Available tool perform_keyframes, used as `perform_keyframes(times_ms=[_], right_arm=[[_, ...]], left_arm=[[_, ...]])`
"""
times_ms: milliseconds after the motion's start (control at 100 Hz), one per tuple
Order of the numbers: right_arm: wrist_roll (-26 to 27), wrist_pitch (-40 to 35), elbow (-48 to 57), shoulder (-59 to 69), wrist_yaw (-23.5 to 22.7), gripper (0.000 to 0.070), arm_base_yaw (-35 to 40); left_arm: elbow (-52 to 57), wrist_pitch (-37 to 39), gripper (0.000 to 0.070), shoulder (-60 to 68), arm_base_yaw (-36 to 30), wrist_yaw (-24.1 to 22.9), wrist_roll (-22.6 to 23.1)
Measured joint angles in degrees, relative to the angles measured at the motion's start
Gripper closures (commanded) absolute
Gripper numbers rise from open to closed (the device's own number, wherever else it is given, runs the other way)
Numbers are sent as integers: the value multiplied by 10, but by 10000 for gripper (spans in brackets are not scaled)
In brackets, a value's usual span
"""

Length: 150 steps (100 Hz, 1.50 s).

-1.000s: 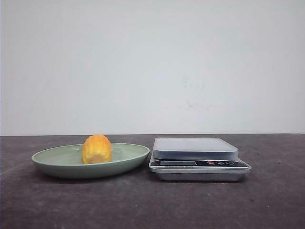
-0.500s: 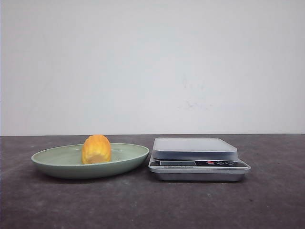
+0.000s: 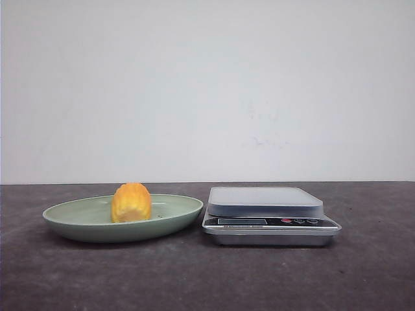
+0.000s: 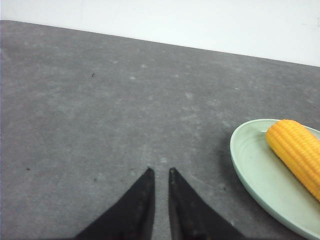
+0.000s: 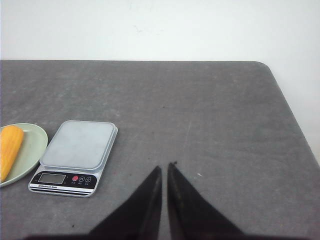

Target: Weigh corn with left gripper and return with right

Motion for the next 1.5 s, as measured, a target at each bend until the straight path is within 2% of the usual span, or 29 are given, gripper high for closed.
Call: perform_keyframes(times_ms=[1110, 1200, 1310, 1400, 1500], right_arm=[[-3, 6, 0, 0, 1, 688, 0], [-10, 52, -2, 0, 1, 688, -2], [-26, 143, -33, -3, 0, 688, -14], [-41, 228, -99, -17, -4, 688, -35], [-50, 332, -199, -46, -30, 687, -63]], left_arm=[[0, 0, 700, 0, 0, 0, 0], [0, 0, 700, 0, 0, 0, 0], [0, 0, 700, 0, 0, 0, 0], [0, 0, 700, 0, 0, 0, 0], [0, 0, 700, 0, 0, 0, 0]])
